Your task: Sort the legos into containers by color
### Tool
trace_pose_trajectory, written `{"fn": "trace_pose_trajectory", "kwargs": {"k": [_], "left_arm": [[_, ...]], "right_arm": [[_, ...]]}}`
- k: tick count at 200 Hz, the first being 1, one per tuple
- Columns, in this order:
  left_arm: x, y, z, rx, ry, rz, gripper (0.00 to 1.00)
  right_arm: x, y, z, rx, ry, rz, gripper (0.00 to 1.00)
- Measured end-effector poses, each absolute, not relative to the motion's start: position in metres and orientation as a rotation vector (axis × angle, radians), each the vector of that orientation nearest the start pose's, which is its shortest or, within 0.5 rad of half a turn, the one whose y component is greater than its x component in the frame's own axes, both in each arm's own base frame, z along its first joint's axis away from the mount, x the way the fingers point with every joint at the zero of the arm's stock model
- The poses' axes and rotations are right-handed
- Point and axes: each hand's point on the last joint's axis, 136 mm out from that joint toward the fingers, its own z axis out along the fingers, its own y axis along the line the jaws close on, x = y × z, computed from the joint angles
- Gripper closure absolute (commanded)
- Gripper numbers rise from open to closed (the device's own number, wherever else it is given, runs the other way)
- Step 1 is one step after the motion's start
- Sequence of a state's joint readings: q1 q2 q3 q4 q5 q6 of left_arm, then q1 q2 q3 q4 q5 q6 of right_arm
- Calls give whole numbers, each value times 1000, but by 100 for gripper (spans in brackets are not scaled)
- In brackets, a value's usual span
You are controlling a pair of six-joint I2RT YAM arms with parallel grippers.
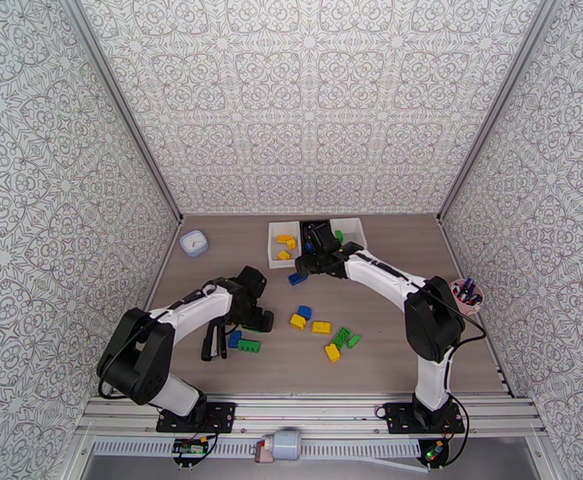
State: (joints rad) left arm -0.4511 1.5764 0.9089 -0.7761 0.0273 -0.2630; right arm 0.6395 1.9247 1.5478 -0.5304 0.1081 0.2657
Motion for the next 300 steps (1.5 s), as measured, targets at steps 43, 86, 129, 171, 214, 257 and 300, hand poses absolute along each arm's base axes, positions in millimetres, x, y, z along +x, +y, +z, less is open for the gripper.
{"fn": "trace_pose_trajectory", "kwargs": {"k": [43, 86, 129, 171, 214, 257, 300], "left_arm": [[249, -131, 20, 294, 3055, -80, 28], [250, -132, 20, 276, 3055, -79, 40], [260, -138, 28, 270, 2993, -116, 40], [292, -160, 64, 284, 2777, -251, 39], [310, -184, 94, 372, 2613, -337, 38], [317, -190, 111, 412, 2534, -361, 38], [318, -192, 116, 418, 2511, -368, 38]], "right_arm": [[423, 285, 133, -391, 2459, 250, 10], [432, 270, 146, -290, 2436, 272, 11], [439, 254, 160, -176, 2404, 305, 12], [457, 224, 158, -12, 2431, 318, 18], [508, 212, 141, 24, 2484, 256, 34], [538, 222, 110, -27, 2557, 197, 50], [544, 221, 96, -58, 2608, 151, 70]]}}
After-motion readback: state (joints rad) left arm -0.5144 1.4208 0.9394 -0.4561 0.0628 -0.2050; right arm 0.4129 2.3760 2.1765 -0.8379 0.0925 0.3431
